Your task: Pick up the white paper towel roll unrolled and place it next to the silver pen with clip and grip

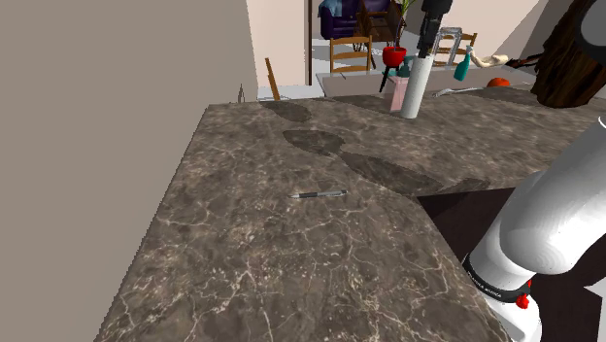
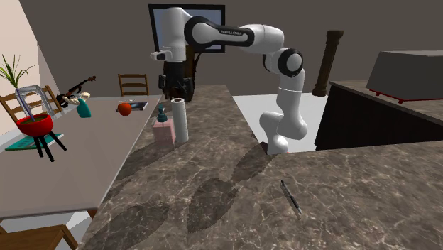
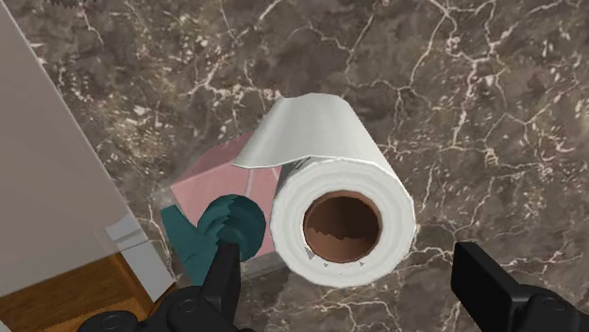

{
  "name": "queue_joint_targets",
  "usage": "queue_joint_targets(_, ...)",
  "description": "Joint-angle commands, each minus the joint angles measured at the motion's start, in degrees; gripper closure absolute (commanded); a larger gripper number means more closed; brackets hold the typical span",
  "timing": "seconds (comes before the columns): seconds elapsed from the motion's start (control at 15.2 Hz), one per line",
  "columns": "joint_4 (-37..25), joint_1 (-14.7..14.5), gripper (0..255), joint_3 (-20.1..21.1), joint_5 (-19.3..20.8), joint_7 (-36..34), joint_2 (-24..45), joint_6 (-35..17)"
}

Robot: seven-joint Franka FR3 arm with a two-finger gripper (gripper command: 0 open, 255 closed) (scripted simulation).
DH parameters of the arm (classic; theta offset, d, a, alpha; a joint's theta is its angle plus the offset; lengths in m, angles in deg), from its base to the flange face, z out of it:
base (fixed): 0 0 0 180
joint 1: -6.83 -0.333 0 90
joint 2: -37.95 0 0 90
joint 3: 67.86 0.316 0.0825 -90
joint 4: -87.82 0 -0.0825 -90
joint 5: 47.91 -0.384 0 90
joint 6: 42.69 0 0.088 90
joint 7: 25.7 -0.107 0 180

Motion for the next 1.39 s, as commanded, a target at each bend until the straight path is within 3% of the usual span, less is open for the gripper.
queue_joint_targets(0.0,1.67,0.02,0,-0.01,0.17,0.18,-0.24,-1.52)
queue_joint_targets(0.26,6.04,0.04,0,0.14,0.63,-0.19,-1.07,-5.19)
queue_joint_targets(0.79,6.03,0.04,0,0.14,0.64,-0.19,-1.07,-5.17)
queue_joint_targets(0.86,6.03,0.04,255,0.14,0.64,-0.19,-1.07,-5.17)
queue_joint_targets(1.32,6.05,0.05,255,0.12,0.64,-0.17,-1.07,-5.19)
